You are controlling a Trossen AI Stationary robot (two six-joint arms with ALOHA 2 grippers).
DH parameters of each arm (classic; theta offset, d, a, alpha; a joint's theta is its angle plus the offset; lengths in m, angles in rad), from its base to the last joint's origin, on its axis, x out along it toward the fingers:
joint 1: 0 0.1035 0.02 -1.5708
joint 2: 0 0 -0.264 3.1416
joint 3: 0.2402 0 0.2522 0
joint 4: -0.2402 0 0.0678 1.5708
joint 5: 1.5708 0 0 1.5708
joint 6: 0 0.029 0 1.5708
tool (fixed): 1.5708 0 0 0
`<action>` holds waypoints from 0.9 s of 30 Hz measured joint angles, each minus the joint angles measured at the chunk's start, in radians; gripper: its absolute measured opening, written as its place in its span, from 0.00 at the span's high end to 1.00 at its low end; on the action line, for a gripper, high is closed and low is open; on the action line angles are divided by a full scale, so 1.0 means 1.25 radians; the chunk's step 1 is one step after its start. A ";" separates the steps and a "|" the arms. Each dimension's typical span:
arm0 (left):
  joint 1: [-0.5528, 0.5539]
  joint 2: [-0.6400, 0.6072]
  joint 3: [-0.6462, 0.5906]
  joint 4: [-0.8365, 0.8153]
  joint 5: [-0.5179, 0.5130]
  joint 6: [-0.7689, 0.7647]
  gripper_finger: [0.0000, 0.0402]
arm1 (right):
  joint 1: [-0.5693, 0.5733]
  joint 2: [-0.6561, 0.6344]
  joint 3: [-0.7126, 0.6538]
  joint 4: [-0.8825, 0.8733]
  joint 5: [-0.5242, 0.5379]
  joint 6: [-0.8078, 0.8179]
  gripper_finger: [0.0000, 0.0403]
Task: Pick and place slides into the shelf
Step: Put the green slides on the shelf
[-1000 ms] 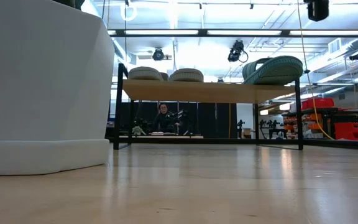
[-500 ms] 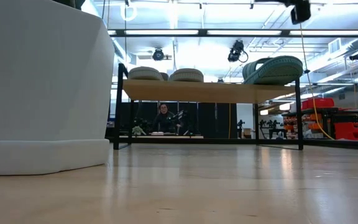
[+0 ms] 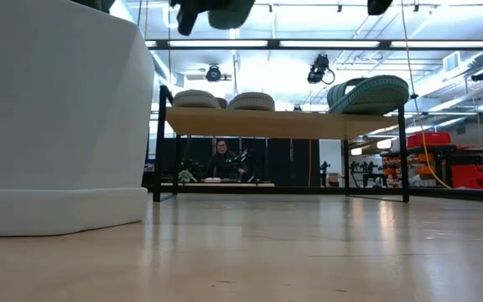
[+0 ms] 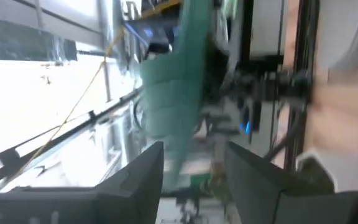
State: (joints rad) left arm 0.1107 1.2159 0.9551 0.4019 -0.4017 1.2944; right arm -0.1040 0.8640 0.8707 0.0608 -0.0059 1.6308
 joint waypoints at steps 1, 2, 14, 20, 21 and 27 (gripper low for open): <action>0.000 0.004 -0.001 -0.007 0.000 0.017 0.79 | 0.000 0.004 0.000 0.001 -0.016 0.017 0.57; -0.001 0.013 -0.001 0.007 0.006 0.027 0.79 | 0.001 0.008 0.000 -0.005 -0.033 0.028 0.57; -0.046 0.061 0.000 0.004 0.025 -0.004 0.79 | 0.000 0.090 0.000 0.101 -0.130 -0.018 0.54; -0.066 0.064 0.000 0.009 0.016 -0.006 0.78 | 0.000 0.096 0.000 0.149 -0.142 -0.077 0.37; -0.066 0.064 0.000 0.010 0.015 -0.006 0.78 | 0.002 0.099 0.000 0.149 -0.144 -0.086 0.33; -0.066 0.064 0.000 0.014 0.011 -0.043 0.79 | 0.002 0.132 0.000 0.145 -0.155 -0.085 0.15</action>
State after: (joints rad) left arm 0.0284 1.2957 0.9554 0.4188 -0.3885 1.2411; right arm -0.1020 1.0288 0.8707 0.2424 -0.2001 1.5245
